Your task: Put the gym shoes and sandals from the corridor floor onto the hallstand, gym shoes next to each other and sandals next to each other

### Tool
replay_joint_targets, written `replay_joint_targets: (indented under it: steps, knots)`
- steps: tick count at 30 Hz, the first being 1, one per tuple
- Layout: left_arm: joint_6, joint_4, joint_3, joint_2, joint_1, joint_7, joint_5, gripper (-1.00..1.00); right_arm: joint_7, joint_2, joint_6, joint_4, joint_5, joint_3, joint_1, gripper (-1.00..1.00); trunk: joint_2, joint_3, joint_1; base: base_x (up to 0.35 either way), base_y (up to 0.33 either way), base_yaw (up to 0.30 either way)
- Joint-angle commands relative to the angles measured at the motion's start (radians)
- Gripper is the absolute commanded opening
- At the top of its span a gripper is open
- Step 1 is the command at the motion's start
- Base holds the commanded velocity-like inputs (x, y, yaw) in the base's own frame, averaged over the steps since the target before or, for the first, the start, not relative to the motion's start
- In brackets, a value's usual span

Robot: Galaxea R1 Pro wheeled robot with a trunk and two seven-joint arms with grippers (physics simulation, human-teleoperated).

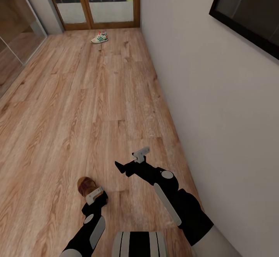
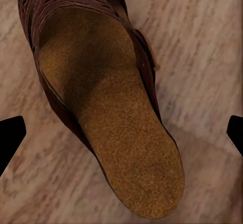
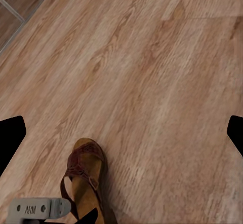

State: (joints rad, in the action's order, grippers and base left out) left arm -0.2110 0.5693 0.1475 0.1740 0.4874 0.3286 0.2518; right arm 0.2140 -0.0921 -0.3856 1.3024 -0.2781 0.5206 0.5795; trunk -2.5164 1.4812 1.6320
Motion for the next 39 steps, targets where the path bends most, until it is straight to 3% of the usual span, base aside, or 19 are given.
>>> replay_joint_targets:
  steps: [1,20,23,34,39]
  knots:
    - [-0.005,0.0,0.001,0.001,0.0,-0.002,0.01,1.0,0.001,0.0,-0.006,0.001,-0.006,-0.001,0.0,1.0,0.0,0.001,0.0,0.029,0.0,0.0]
    - [-0.005,0.0,0.001,0.001,0.0,-0.002,0.01,1.0,0.0,0.0,-0.006,0.0,-0.007,-0.001,0.0,1.0,0.0,0.001,0.0,0.005,0.0,0.0]
    - [-0.013,-0.006,0.002,-0.004,-0.002,-0.005,0.016,1.0,0.007,-0.017,0.011,0.017,-0.024,0.0,0.003,1.0,0.0,0.001,0.0,0.0,0.0,0.0]
    - [-0.013,-0.006,0.001,-0.005,-0.003,-0.005,0.012,1.0,0.005,-0.079,0.019,0.06,-0.021,-0.003,-0.003,1.0,0.0,0.001,0.0,0.0,0.0,0.0]
    - [-0.013,-0.008,0.001,-0.004,-0.003,-0.005,0.012,1.0,0.0,-0.082,0.012,0.07,-0.02,-0.004,0.007,1.0,0.0,0.001,0.0,0.0,0.0,0.0]
